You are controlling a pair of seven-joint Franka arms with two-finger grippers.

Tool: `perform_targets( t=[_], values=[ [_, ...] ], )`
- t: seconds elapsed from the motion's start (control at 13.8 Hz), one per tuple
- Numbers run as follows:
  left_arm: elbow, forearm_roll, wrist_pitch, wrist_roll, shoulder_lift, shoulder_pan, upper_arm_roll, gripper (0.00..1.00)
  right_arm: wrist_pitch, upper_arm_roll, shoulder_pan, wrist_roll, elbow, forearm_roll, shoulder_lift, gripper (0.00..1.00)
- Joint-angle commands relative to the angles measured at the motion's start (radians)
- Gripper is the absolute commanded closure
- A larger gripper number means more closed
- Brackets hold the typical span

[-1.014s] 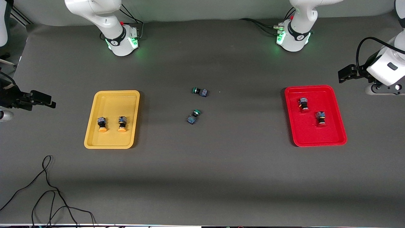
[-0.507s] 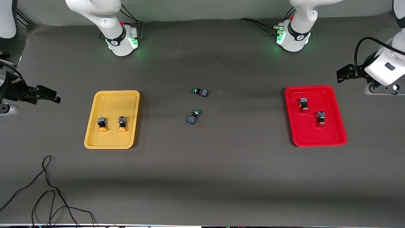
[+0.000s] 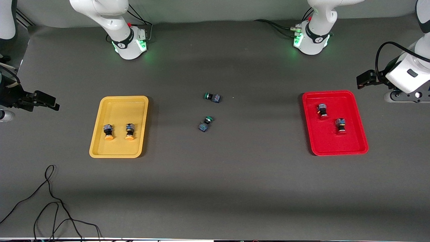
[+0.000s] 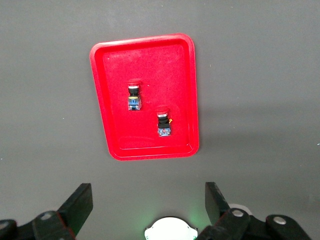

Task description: Place red and yellow buttons in trays

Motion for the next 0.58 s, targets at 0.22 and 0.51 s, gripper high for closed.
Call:
perform_targets(
  t=[0.22,0.51],
  values=[
    [-0.001,-0.008,-0.011,0.018,-0.008,0.003,-0.002,0.0,-0.028,0.018,-0.01,0.076,0.011,-0.032,-0.007,0.0],
    [-0.001,-0.008,-0.009,0.018,-0.007,0.003,-0.002,0.0,-0.037,0.018,-0.01,0.084,0.014,-0.033,-0.004,0.0]
  ],
)
